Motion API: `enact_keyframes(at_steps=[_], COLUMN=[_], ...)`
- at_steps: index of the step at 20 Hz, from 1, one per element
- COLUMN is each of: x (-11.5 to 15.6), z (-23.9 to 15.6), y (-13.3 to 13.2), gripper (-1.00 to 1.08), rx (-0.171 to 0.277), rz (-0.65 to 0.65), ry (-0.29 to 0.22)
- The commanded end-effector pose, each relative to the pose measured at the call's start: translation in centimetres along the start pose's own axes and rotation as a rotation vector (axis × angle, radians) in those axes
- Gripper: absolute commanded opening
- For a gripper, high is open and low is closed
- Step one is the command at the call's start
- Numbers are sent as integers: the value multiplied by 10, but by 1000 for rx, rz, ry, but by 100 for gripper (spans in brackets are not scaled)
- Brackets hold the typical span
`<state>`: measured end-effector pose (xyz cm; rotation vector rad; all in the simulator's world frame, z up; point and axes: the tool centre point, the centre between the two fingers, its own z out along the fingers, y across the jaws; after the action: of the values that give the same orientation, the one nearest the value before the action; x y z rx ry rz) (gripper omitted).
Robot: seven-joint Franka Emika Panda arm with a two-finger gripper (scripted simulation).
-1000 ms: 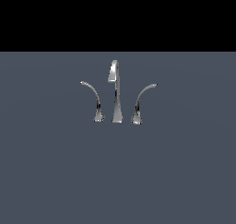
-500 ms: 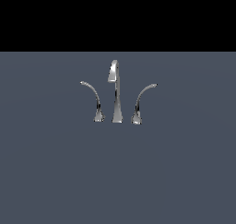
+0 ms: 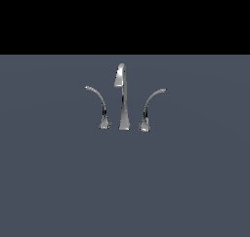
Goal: Turn on the faucet by rotating a designated handle.
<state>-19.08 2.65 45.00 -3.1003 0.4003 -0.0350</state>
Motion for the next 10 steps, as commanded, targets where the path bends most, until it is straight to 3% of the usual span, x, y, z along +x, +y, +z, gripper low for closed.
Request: enact_keyframes(at_steps=[1,10], x=[13,64], z=[13,60], y=[-6,-21], gripper=[-100,-100], rx=[0,-3], rz=[64,296], ry=[-1,-2])
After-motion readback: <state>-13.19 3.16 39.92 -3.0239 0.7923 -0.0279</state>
